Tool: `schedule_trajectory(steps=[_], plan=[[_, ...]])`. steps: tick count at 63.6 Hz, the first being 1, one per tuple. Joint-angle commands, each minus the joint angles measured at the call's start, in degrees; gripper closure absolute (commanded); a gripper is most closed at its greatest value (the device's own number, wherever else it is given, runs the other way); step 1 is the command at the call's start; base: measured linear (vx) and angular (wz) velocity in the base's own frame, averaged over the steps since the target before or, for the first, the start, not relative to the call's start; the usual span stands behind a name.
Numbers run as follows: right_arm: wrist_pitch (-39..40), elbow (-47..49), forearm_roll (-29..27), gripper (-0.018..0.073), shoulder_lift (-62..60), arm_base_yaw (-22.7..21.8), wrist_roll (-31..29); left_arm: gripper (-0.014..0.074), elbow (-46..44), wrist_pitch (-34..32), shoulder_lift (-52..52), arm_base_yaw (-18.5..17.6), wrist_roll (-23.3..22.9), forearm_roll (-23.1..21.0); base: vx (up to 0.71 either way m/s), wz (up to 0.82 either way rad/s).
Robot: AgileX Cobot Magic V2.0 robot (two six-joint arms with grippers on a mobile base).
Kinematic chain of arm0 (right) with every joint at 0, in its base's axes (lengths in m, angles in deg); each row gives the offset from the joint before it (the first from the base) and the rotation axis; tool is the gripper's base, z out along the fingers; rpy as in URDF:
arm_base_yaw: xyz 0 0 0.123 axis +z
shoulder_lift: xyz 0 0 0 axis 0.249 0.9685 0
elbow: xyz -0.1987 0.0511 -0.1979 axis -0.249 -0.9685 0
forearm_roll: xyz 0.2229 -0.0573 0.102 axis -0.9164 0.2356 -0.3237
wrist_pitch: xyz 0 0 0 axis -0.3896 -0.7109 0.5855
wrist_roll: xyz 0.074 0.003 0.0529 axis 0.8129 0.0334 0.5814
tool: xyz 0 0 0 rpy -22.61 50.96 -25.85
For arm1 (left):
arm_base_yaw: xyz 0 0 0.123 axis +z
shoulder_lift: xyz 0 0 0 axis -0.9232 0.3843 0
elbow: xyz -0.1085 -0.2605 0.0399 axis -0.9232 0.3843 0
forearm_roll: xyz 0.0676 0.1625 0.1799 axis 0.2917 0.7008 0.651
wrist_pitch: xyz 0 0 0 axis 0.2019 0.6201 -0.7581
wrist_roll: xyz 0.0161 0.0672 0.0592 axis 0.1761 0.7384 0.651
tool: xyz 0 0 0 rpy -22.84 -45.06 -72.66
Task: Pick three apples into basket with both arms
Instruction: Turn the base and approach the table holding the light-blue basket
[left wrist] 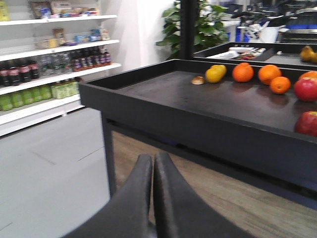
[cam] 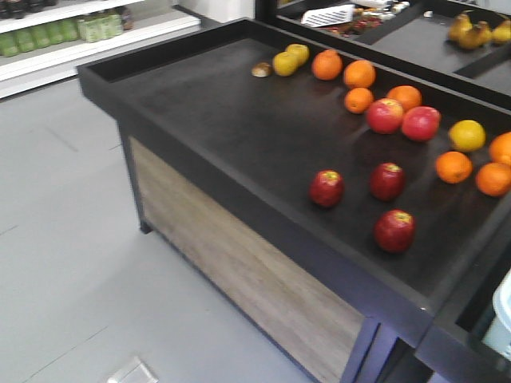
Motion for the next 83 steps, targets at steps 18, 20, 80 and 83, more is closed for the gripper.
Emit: schedule_trajectory(steps=[18,20,80,83], plan=[[4.5,-0.8,0.4,0.0568,-0.6,-0.4,0.0,0.0603,0.3,-4.1,-0.3,0.1,-0.4,-0.2,0.11,-0.46],[4.5,-0.8,0.4,0.0568,-0.6,-0.4,0.0,0.0603,0.3,-4.1,-0.3,0.1,-0.4,-0.2,0.12,-0.51],[4.5,-0.8,0.4,0.0568,-0.6,-0.4,0.0,0.0603,0.3,-4.1,-0.3,0.1,-0.4,-0.2,0.13,-0.56],[4.5,-0.8,0.4,0.0568,-0.6,-0.4,0.0,0.0603,0.3,-4.1,-0.3,0.1,-0.4,-0.2,0.12,-0.47]])
